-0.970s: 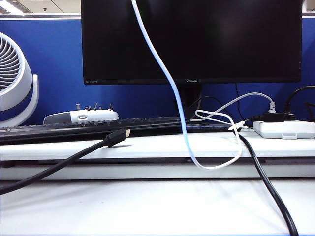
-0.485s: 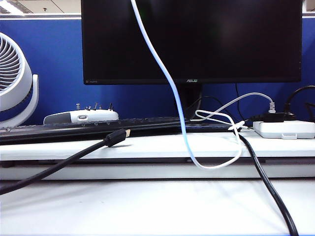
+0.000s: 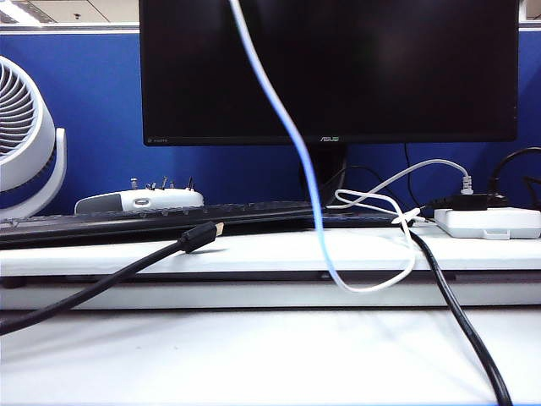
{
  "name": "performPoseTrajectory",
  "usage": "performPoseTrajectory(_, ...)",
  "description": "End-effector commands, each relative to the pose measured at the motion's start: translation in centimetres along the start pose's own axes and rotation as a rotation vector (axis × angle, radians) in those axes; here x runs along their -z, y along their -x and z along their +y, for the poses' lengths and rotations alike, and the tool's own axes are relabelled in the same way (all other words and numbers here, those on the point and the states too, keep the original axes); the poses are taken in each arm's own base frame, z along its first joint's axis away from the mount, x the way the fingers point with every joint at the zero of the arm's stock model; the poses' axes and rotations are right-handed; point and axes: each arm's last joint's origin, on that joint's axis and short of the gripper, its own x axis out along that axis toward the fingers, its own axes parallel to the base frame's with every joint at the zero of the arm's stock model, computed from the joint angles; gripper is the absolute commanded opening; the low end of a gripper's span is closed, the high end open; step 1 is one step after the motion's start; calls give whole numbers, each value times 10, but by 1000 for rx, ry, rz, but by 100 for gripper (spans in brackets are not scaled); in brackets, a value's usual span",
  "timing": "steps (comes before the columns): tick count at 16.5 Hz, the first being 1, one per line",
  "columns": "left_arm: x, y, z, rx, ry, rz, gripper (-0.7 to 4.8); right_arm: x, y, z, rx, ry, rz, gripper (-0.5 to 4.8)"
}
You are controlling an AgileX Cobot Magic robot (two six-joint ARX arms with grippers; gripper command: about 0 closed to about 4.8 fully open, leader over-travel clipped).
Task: Pick up the Type-C charging cable and the charging base, insert one end of the Type-C charger into the corresponding slot on the base, and finally place the plugged-in charger back on the table.
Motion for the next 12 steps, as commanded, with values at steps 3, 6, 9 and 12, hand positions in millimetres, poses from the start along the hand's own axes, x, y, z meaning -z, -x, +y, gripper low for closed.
performPoseTrajectory(3, -2, 2, -3, 4, -18, 2, 16, -7, 2, 11, -36, 30, -39, -1)
performPoseTrajectory(6, -1, 2, -3, 8, -37, 8, 0, -8, 3, 15, -40, 42, -47, -1)
performPoseTrajectory(9, -1, 2, -3, 11, -91, 11, -6, -11, 3, 18, -49, 13, -48, -1)
performPoseTrajectory(12, -1, 2, -3, 11, -109, 11, -6, -14, 2, 22, -60, 25, -54, -1)
